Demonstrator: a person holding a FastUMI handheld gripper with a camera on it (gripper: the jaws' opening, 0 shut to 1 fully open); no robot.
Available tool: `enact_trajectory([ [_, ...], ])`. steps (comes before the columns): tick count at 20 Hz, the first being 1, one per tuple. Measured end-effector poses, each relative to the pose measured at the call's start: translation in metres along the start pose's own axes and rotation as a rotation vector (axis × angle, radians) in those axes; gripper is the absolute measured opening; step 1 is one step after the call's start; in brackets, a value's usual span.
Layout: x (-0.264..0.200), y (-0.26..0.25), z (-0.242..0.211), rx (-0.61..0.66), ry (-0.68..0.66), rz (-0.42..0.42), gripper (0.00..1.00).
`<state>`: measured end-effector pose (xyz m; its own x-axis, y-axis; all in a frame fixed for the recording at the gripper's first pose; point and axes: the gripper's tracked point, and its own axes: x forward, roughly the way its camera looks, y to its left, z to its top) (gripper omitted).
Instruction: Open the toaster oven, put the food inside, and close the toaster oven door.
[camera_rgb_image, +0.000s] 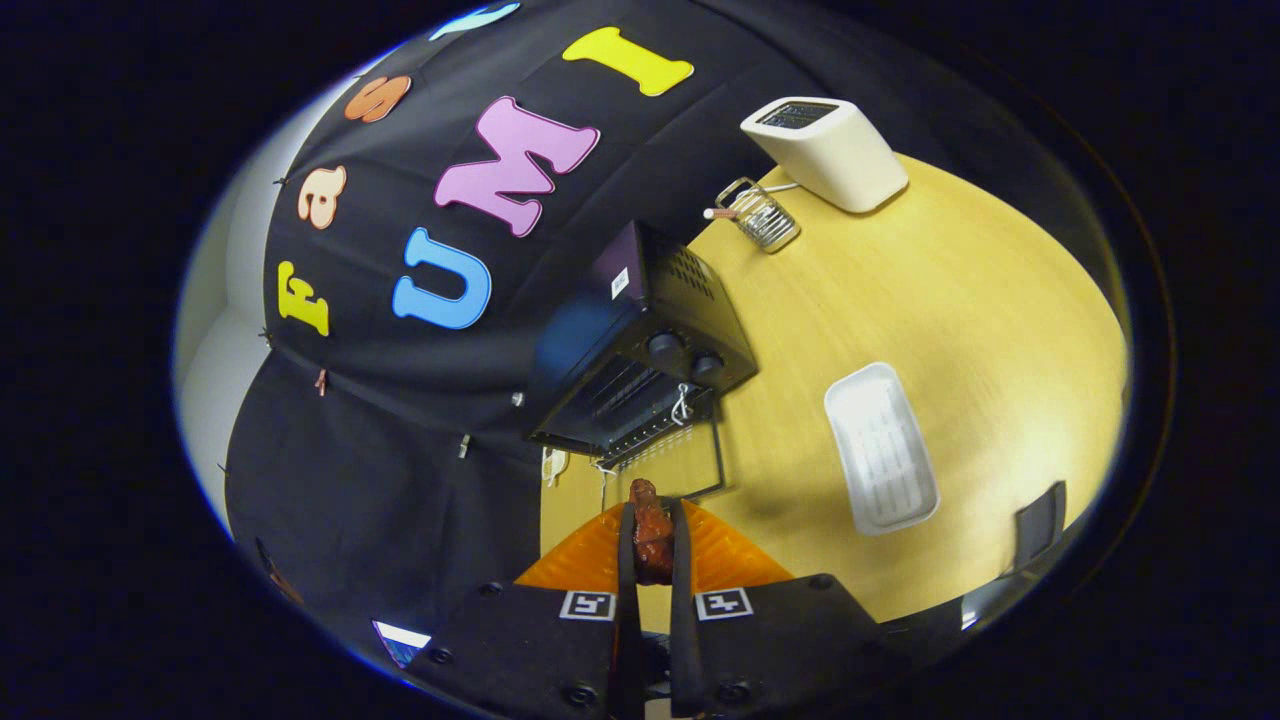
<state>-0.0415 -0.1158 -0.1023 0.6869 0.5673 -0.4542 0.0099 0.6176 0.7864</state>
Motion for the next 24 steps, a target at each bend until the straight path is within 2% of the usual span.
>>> enact_trajectory([
  [7, 0.044, 0.044, -0.051, 0.076, -0.021, 0.040, 0.14],
  [10, 0.065, 0.064, -0.053, 0.127, -0.077, 0.077, 0.14],
  [14, 0.098, 0.078, -0.052, 0.114, -0.163, 0.123, 0.14],
  [19, 0.141, 0.067, -0.037, 0.121, -0.237, 0.051, 0.14],
  [24, 0.189, 0.068, -0.007, 0.172, -0.337, 0.028, 0.14],
])
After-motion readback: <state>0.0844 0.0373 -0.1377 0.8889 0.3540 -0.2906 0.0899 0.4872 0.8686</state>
